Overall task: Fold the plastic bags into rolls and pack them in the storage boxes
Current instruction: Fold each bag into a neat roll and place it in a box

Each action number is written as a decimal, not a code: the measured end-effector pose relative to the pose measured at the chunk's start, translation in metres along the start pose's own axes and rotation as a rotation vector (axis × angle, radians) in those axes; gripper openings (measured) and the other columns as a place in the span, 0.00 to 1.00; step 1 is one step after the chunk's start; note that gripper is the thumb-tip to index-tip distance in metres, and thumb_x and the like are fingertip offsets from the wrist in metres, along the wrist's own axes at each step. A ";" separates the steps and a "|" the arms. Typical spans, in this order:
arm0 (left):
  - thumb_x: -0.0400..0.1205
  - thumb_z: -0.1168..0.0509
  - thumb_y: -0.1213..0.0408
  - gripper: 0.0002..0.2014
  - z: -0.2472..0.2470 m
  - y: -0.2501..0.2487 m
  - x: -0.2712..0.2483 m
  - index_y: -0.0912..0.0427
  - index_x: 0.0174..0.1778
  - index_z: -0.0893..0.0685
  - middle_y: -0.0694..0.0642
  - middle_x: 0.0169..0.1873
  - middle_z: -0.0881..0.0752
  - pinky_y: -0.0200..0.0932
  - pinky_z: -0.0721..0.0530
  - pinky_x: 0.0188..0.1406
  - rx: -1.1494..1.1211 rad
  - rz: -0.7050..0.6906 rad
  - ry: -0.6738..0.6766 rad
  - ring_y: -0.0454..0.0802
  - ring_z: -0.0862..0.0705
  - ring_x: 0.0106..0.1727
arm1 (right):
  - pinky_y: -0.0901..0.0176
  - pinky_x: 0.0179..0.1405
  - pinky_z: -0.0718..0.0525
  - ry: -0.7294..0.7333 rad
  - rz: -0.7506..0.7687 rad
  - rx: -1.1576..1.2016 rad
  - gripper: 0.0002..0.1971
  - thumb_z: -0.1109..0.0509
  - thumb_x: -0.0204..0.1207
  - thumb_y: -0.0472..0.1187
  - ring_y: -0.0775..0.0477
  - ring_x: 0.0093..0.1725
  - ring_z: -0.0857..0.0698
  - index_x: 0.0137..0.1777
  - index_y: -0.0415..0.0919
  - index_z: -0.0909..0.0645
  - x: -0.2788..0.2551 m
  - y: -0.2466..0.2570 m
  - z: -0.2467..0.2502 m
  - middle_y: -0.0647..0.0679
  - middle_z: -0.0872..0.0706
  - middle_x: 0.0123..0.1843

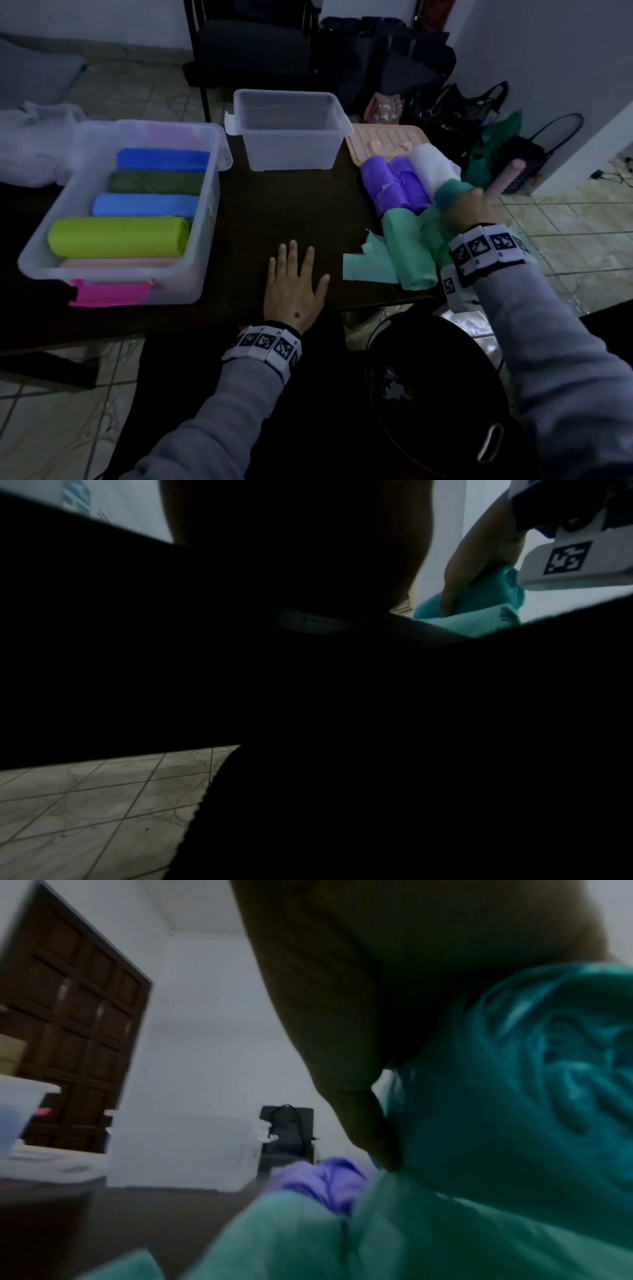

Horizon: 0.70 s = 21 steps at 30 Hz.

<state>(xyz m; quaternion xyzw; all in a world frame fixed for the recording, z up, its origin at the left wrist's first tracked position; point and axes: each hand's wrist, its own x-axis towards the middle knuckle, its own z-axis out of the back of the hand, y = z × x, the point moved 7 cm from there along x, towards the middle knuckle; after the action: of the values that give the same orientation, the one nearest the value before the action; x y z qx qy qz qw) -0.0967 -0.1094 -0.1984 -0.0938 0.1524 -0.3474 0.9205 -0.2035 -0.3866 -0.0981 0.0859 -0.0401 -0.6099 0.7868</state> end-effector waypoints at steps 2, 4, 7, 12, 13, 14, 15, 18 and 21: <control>0.86 0.58 0.43 0.31 0.000 0.000 0.000 0.49 0.83 0.55 0.57 0.83 0.58 0.52 0.61 0.81 0.008 -0.006 -0.007 0.54 0.61 0.84 | 0.38 0.69 0.29 -0.028 0.008 0.002 0.30 0.33 0.77 0.43 0.30 0.72 0.30 0.74 0.29 0.37 -0.022 0.011 0.018 0.29 0.30 0.72; 0.86 0.58 0.43 0.31 0.000 0.000 -0.001 0.50 0.83 0.55 0.58 0.83 0.58 0.52 0.61 0.81 0.013 -0.017 -0.027 0.55 0.61 0.84 | 0.38 0.70 0.32 -0.022 0.118 0.000 0.30 0.35 0.79 0.45 0.29 0.73 0.32 0.75 0.30 0.40 -0.042 0.031 0.031 0.28 0.32 0.73; 0.86 0.59 0.44 0.30 0.000 0.000 -0.003 0.51 0.83 0.54 0.58 0.83 0.57 0.52 0.62 0.81 -0.012 -0.034 -0.057 0.55 0.60 0.84 | 0.40 0.67 0.28 0.098 0.332 0.068 0.32 0.32 0.78 0.47 0.30 0.71 0.30 0.75 0.32 0.40 -0.070 0.072 0.029 0.31 0.30 0.72; 0.86 0.58 0.44 0.33 0.000 0.003 -0.002 0.56 0.83 0.56 0.58 0.83 0.58 0.50 0.63 0.80 -0.061 -0.043 0.008 0.54 0.62 0.84 | 0.43 0.67 0.23 0.366 0.470 0.083 0.34 0.29 0.76 0.46 0.36 0.70 0.25 0.78 0.39 0.41 -0.109 0.125 -0.020 0.37 0.28 0.72; 0.86 0.57 0.44 0.34 0.000 0.004 -0.003 0.59 0.83 0.57 0.58 0.83 0.58 0.49 0.64 0.80 -0.065 -0.046 0.009 0.53 0.61 0.84 | 0.40 0.69 0.25 0.386 0.483 0.039 0.35 0.30 0.76 0.47 0.35 0.71 0.27 0.78 0.38 0.41 -0.116 0.130 -0.031 0.36 0.29 0.73; 0.86 0.57 0.44 0.35 0.000 0.005 -0.003 0.61 0.83 0.57 0.58 0.83 0.58 0.49 0.64 0.80 -0.061 -0.049 0.006 0.53 0.61 0.84 | 0.38 0.70 0.27 0.397 0.485 -0.006 0.35 0.30 0.76 0.48 0.34 0.73 0.29 0.78 0.37 0.41 -0.121 0.133 -0.043 0.35 0.30 0.74; 0.86 0.57 0.44 0.35 0.000 0.005 -0.003 0.62 0.83 0.58 0.59 0.83 0.58 0.49 0.64 0.80 -0.046 -0.052 0.005 0.53 0.61 0.84 | 0.38 0.71 0.29 0.412 0.485 -0.044 0.35 0.30 0.77 0.48 0.33 0.74 0.30 0.78 0.37 0.42 -0.127 0.134 -0.053 0.35 0.32 0.75; 0.86 0.58 0.44 0.35 0.000 0.005 -0.003 0.63 0.83 0.59 0.60 0.83 0.58 0.49 0.63 0.81 0.009 -0.049 0.018 0.54 0.61 0.84 | 0.39 0.73 0.32 0.450 0.467 -0.086 0.35 0.32 0.77 0.48 0.34 0.76 0.33 0.78 0.37 0.43 -0.135 0.133 -0.076 0.35 0.34 0.76; 0.86 0.58 0.44 0.35 0.001 0.005 -0.003 0.64 0.82 0.58 0.60 0.83 0.58 0.50 0.62 0.81 0.011 -0.041 0.032 0.54 0.61 0.84 | 0.40 0.73 0.31 0.431 0.477 -0.088 0.35 0.32 0.77 0.48 0.35 0.75 0.33 0.79 0.37 0.44 -0.138 0.132 -0.082 0.35 0.34 0.76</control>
<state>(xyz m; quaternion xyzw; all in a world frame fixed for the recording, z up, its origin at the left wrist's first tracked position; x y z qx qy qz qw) -0.0956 -0.1037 -0.1981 -0.0864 0.1631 -0.3683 0.9112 -0.0989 -0.2142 -0.1485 0.1674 0.1348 -0.3772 0.9009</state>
